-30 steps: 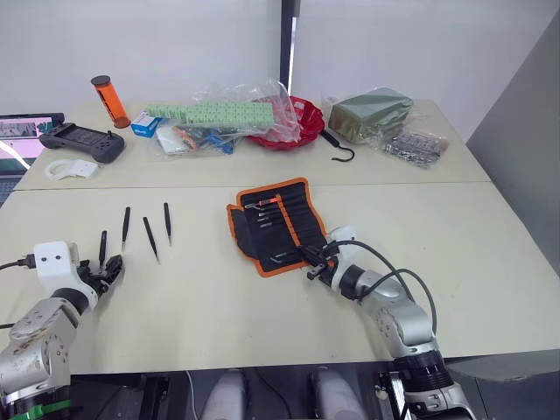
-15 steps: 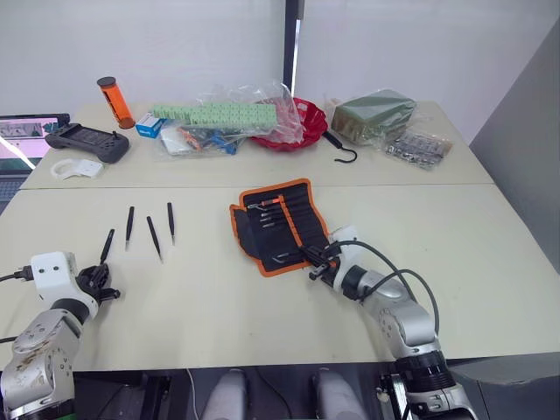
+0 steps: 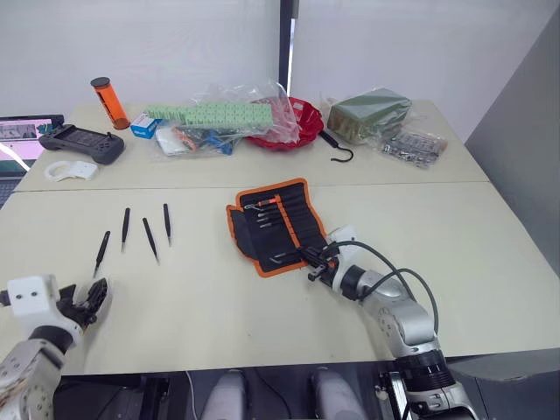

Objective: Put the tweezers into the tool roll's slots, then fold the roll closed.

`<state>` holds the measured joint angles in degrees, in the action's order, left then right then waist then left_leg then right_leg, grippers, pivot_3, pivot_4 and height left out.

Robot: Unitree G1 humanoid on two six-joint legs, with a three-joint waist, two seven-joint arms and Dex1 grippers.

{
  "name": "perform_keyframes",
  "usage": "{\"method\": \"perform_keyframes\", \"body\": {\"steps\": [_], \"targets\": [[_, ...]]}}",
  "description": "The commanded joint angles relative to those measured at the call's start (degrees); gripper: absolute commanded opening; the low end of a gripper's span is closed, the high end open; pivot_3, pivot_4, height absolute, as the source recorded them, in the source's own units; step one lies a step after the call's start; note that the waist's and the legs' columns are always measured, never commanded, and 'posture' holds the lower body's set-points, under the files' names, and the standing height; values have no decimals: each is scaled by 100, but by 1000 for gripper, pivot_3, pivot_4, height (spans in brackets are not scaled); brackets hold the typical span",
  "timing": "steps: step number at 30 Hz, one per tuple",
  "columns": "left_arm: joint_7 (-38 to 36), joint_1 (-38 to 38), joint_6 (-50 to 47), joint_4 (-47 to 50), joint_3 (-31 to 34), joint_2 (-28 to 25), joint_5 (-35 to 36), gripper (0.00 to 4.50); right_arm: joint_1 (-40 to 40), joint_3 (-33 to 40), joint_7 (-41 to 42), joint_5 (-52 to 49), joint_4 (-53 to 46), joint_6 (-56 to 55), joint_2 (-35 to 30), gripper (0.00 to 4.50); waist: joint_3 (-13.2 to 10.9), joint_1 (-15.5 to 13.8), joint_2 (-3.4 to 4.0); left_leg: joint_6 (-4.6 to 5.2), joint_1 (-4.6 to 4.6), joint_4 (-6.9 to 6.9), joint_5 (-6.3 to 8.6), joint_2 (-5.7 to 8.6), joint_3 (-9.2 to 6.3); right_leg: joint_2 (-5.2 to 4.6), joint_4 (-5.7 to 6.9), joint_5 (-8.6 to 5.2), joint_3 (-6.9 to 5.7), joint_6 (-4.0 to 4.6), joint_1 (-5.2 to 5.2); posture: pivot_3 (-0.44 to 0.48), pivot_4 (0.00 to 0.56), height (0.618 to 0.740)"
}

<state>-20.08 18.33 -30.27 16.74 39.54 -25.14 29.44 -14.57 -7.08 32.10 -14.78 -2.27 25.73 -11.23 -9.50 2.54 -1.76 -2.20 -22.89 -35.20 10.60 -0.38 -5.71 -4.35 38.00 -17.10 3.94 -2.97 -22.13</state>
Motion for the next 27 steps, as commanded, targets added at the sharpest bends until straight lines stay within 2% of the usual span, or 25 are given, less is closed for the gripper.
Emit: {"method": "perform_keyframes", "body": {"steps": [1, 5, 9, 17, 27], "targets": [[-153, 393, 240, 368, 365, 20, 116, 3132, 32, -118, 69, -7, 93, 115, -10, 0, 1, 4, -2, 0, 1, 0, 0, -1, 0, 1, 0, 0, 0, 2, 0, 0, 150, 740], [-154, 625, 330, 475, 379, 108, 101, 3132, 18, -142, 97, -22, 95, 134, 8, 0, 2, 0, -3, 0, 2, 2, 0, -3, 3, 1, -1, -2, 0, 7, 0, 0, 150, 740], [-96, 453, 309, 391, 248, 58, 52, 3132, 53, -165, 89, -28, 47, 156, 23, 0, 5, -12, -8, -1, 3, 1, 0, -4, 4, 4, -1, -2, -1, 9, 1, 0, 150, 740], [20, -542, 59, -265, -329, -439, -266, 3132, 133, -88, 5, -22, -37, 138, 4, 0, 7, -9, -12, 0, 3, 2, 0, -4, 2, 8, 1, -2, -1, 9, 1, 0, 150, 740], [15, -1482, 217, -1428, -742, -774, -671, 3132, 223, -24, -135, -23, -180, 163, 1, 0, 8, -3, -12, -1, 3, 13, 0, -4, 2, 8, 1, -2, -2, 9, -3, 0, 150, 740]]}}
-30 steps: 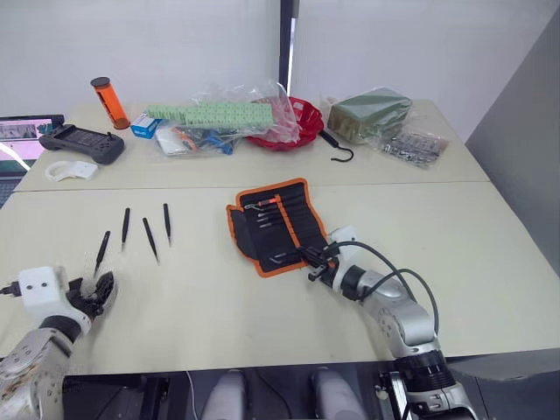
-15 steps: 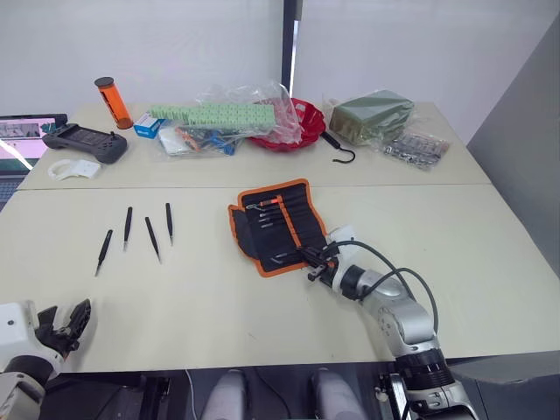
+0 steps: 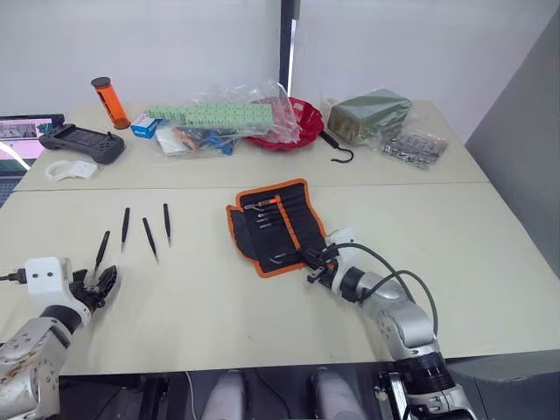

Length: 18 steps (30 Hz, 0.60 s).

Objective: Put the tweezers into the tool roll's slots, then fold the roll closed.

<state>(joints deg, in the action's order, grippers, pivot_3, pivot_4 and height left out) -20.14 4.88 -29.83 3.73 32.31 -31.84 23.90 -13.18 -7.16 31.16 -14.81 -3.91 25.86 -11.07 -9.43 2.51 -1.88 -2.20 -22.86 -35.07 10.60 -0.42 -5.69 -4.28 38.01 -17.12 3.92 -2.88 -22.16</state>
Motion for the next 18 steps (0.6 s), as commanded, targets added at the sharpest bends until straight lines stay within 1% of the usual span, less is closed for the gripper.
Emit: {"method": "perform_keyframes", "body": {"steps": [1, 7, 9, 17, 18], "targets": [[9, -194, 183, -198, -37, -108, -137, 3132, 93, -13, -49, -24, -29, 154, -17, 0, 0, 0, 0, 0, 0, 0, 0, 0, 0, 0, -1, 0, 0, 0, 0, 0, 150, 740], [-98, -435, 260, -539, -242, -161, -310, 3132, 106, -16, -62, -13, -37, 143, -41, 0, 0, -19, 1, 0, 2, 0, 0, 0, 0, -1, 3, 0, 0, 0, 1, 0, 150, 740], [-131, -473, 304, -631, -275, -161, -350, 2584, 92, -20, -62, -9, -32, 140, -48, 0, 0, -21, 1, 0, 3, 0, -1, 0, 0, -1, 3, 0, 0, 0, 1, 0, 150, 740], [-148, -457, 457, -679, -189, -125, -348, 7, 77, -27, -46, -2, -33, 141, -75, 0, 0, -21, 1, 0, 3, 0, -1, 1, 0, -3, 3, 0, 0, 0, 2, 0, 150, 740], [-137, -459, 478, -677, -149, -133, -340, 7, 75, -28, -46, -4, -34, 145, -76, 0, 0, -20, 1, -1, 3, 0, -1, 1, 0, -3, 2, 0, 0, 0, 2, 0, 150, 740]]}}
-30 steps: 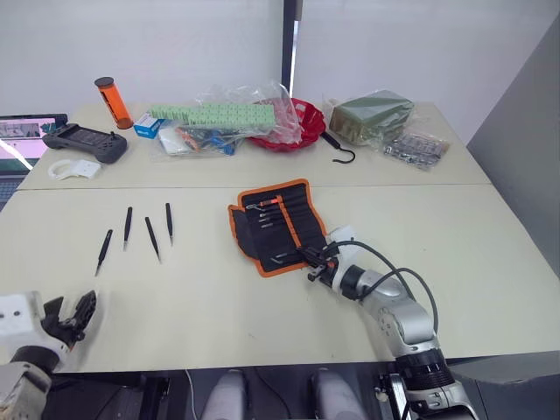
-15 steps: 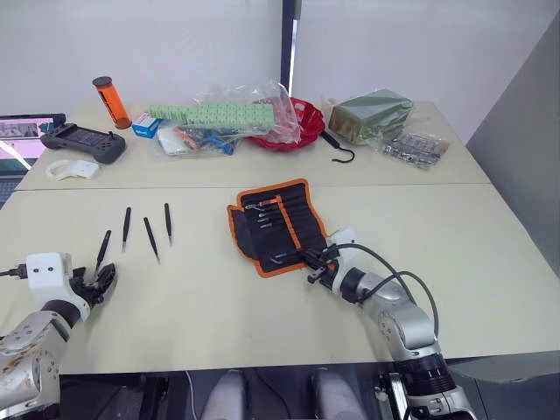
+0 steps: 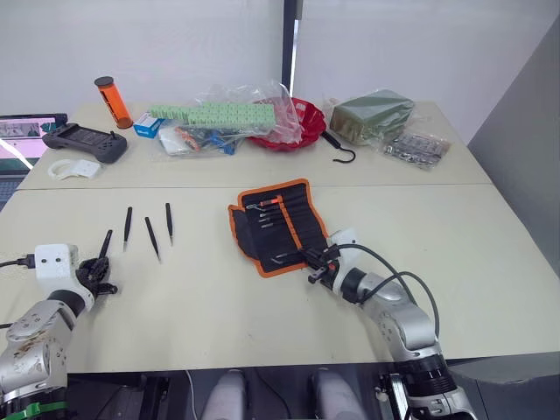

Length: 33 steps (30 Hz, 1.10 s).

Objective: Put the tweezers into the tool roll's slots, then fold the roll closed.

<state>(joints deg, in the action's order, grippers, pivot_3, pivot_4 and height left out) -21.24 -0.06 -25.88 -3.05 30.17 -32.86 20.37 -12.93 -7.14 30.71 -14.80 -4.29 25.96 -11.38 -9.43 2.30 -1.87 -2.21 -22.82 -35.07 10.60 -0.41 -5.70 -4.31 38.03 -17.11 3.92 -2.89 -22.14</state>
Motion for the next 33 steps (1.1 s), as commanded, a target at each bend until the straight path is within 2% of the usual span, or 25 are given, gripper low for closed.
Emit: {"method": "perform_keyframes", "body": {"steps": [1, 6, 12, 18, 22, 27, 30, 33], "targets": [[-17, 24, 103, 16, 118, -41, 32, 7, 49, -33, -2, -3, 5, 136, -47, 0, 0, 2, 0, 0, 0, 0, 0, 0, 0, 0, 0, 0, 0, 0, 0, 0, 150, 740], [-108, -145, 279, 231, 348, -213, 158, 7, 62, -37, 0, 9, 10, 126, -59, 0, 0, 6, -1, 0, -2, 0, 0, -1, -1, 2, 0, 0, 0, 0, -2, 0, 150, 740], [-392, -927, -21, 390, 302, -567, 560, 7, 95, -70, -34, 27, 16, 97, -44, 0, -1, -18, -8, -4, -2, -2, -2, 0, -7, 1, -1, 0, -6, 0, 1, 0, 150, 740], [-1442, -2080, -660, 915, -953, -956, 931, 7, 126, -57, -254, 92, 49, 4, 69, 0, -1, 6, -9, -4, -6, -2, -3, 1, -8, 4, 1, 0, -7, -1, 1, 0, 150, 740], [-2465, -2607, -686, 938, -1985, -1285, 785, 7, 186, -32, -440, 148, 12, -18, 122, 0, -4, 48, -5, -4, -3, 8, -3, -1, -7, 9, 2, 0, -5, -1, -3, 0, 150, 740], [-3186, -3543, -613, 193, -3228, -1475, 83, 7, 261, -64, -648, 191, -63, -9, 193, 0, -6, 32, 0, -4, -4, 8, -4, -3, -9, 17, 1, 0, -4, -1, -4, 0, 150, 740], [-3923, -4179, -313, -312, -3939, -1386, -316, 7, 303, -63, -716, 175, -74, -15, 223, 0, -7, 13, -1, -4, -6, 3, -5, -3, -9, 21, 2, 0, -4, -2, -3, 0, 150, 740], [-4255, -4552, 10, -801, -4298, -1184, -637, 7, 290, -63, -748, 184, -30, -38, 230, 0, -7, 18, -1, -5, -9, 0, -5, -3, -8, 21, 1, -1, -3, -3, -2, 0, 150, 740]]}}
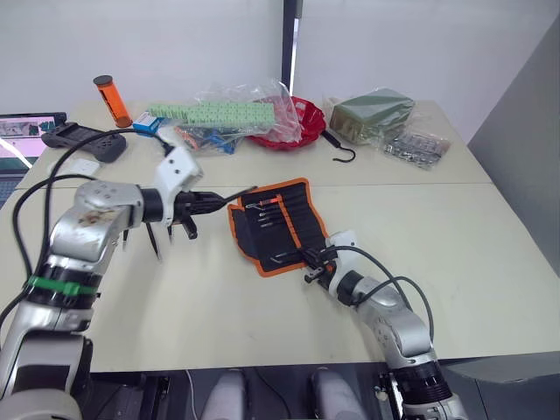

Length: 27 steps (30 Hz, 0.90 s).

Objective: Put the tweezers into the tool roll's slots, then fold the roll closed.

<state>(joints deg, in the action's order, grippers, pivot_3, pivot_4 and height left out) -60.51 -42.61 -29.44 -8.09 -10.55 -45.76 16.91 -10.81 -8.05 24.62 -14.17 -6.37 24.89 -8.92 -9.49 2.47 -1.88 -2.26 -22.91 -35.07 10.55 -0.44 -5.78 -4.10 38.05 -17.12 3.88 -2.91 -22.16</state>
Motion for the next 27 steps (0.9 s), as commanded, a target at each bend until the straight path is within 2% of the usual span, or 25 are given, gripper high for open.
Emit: {"method": "perform_keyframes", "body": {"steps": [1, 5, 9, 14, 19, 27], "targets": [[-398, -498, 548, -545, -398, 289, -453, 7, 72, 38, -152, 124, 196, 57, -12, 0, 0, 0, 0, 0, 0, 1, 0, 0, -1, 1, 0, 0, 0, 0, 0, 0, 150, 740], [-673, -992, 1250, -1317, -845, 707, -1040, 7, 50, 67, -224, 146, 233, 26, 0, 0, 0, -3, 0, 1, -4, -6, 0, -4, -2, 7, 1, 0, 0, 0, -1, 0, 150, 740], [-862, -1245, 1397, -1837, -1050, 1000, -1356, 7, 40, 82, -278, 177, 286, -18, -39, 0, -1, 6, 1, 1, -7, -6, 0, -5, -2, 6, 2, 0, 0, 0, -3, 0, 150, 740], [-766, -1546, 1685, -2546, -1129, 1397, -1752, 7, 15, 104, -323, 173, 317, -47, -40, 0, -1, -15, 1, 1, -16, -21, 0, -3, -9, 9, 4, 0, 0, -1, -1, 0, 150, 740], [-960, -1583, 1783, -2821, -1060, 1543, -1859, 7, 54, 98, -338, 179, 277, -56, -66, 0, -1, -4, 1, 1, -17, -24, 0, -3, -10, 9, 5, 0, 0, -4, -2, 0, 150, 740], [-1079, -1431, 1735, -2793, -939, 1454, -1944, 7, 90, 46, -338, 190, 236, -40, -82, 0, -1, -11, 1, 1, -20, -25, -1, -2, -14, 9, 5, 1, 0, -4, -2, 0, 150, 740]]}}
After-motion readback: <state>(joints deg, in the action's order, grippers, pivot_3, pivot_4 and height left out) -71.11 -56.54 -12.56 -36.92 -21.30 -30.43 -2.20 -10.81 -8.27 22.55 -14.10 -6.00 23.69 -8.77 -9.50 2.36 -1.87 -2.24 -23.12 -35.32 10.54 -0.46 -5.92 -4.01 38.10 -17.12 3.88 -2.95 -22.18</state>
